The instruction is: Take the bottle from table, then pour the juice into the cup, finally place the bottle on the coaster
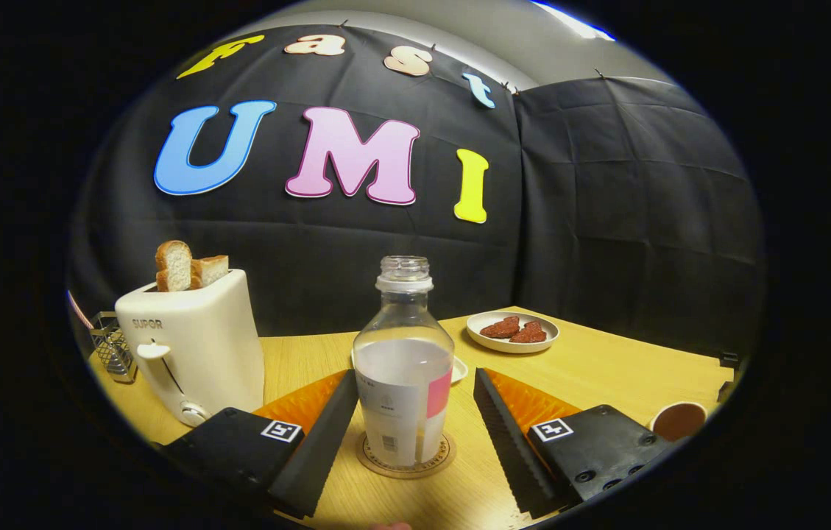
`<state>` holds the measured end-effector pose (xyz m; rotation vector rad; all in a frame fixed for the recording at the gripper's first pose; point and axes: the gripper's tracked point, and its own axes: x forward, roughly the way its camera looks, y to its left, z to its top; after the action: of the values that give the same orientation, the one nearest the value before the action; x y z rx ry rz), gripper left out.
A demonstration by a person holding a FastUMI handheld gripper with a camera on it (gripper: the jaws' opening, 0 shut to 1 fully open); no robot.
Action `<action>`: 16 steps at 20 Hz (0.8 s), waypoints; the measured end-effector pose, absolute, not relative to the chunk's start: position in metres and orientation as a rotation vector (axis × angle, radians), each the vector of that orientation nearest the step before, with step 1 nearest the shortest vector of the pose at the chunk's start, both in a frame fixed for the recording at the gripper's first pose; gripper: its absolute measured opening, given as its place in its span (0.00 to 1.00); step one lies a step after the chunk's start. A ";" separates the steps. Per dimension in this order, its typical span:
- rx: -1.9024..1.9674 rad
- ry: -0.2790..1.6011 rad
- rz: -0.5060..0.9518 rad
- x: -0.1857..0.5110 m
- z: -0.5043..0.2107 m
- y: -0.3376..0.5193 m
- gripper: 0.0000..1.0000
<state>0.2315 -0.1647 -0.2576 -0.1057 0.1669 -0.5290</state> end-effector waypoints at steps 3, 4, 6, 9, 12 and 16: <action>-0.091 0.169 -0.504 0.211 -0.239 -0.150 0.97; -0.082 0.165 -0.495 0.204 -0.231 -0.145 0.97; -0.063 0.149 -0.479 0.190 -0.210 -0.135 0.97; -0.041 0.122 -0.452 0.173 -0.181 -0.122 0.97; -0.054 0.107 -0.411 0.158 -0.159 -0.111 0.97; -0.067 0.093 -0.313 0.144 -0.132 -0.086 0.97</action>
<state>0.1443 -0.0864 -0.1323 -0.0665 0.0929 -0.3134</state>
